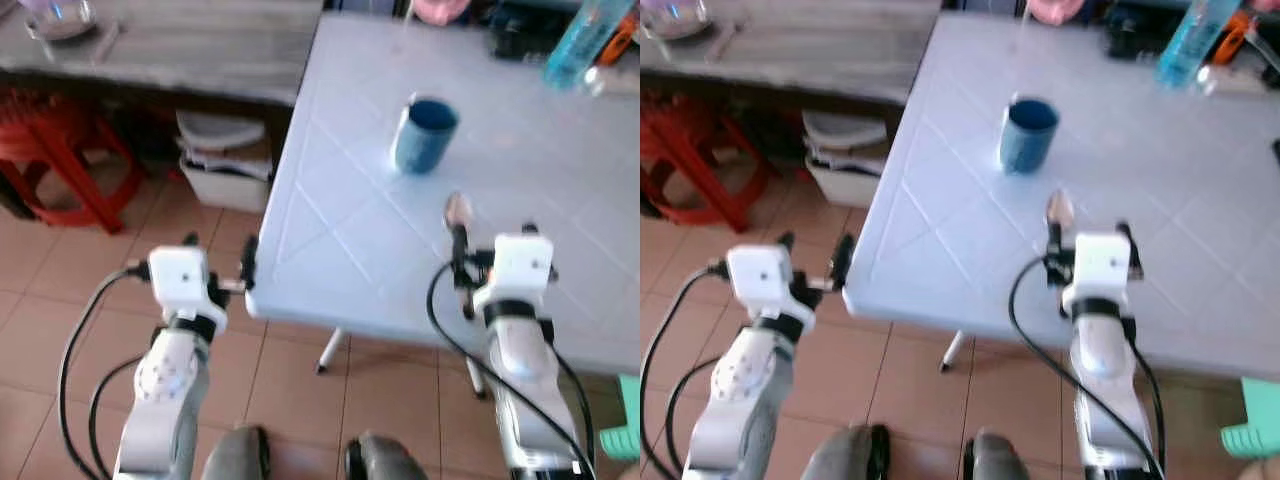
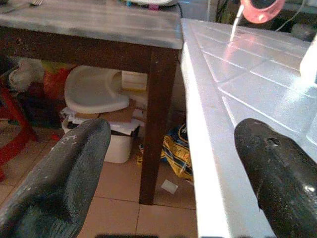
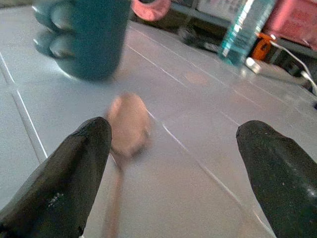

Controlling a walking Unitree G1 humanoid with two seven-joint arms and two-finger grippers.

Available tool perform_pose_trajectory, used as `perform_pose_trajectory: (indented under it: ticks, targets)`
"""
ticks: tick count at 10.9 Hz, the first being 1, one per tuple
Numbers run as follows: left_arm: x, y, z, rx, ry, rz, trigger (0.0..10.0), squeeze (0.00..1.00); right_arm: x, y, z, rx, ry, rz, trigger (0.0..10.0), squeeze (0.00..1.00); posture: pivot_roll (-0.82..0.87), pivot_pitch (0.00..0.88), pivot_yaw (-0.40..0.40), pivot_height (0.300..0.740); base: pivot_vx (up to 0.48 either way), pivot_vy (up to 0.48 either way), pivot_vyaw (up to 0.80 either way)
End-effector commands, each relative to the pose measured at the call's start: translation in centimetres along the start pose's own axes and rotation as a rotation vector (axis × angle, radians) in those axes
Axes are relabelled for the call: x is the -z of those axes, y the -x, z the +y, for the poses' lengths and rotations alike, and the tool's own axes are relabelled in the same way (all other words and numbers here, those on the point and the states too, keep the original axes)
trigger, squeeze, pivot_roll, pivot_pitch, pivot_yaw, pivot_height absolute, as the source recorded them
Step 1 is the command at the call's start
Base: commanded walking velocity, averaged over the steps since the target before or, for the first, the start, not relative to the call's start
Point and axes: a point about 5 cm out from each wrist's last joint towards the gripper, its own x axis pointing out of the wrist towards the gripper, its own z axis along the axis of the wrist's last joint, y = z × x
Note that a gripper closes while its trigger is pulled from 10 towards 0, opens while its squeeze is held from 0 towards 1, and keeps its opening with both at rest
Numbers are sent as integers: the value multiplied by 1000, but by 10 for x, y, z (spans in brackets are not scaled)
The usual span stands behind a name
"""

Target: Setting the table

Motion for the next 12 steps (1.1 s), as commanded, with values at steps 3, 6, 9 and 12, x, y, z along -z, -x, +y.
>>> perform_pose_trajectory:
  ticks: [3,6,9,12]
  targets:
    - [10,6,6,-40,-16,14,10000,0,2,11,-5,-6,-24,3,10000,0,-32,100,-42,740,0,0,0]
    - [15,-4,5,-69,-6,-5,10000,0,3,8,-4,-45,2,-15,10000,0,-34,51,-71,740,0,0,0]
    - [13,-11,1,-82,2,-36,10000,0,-3,-6,5,-119,9,-40,10000,0,-15,43,-117,740,0,0,0]
    - [15,-12,1,-101,4,-46,10000,0,-5,-12,7,-153,18,-51,10000,0,-7,44,-133,740,0,0,0]
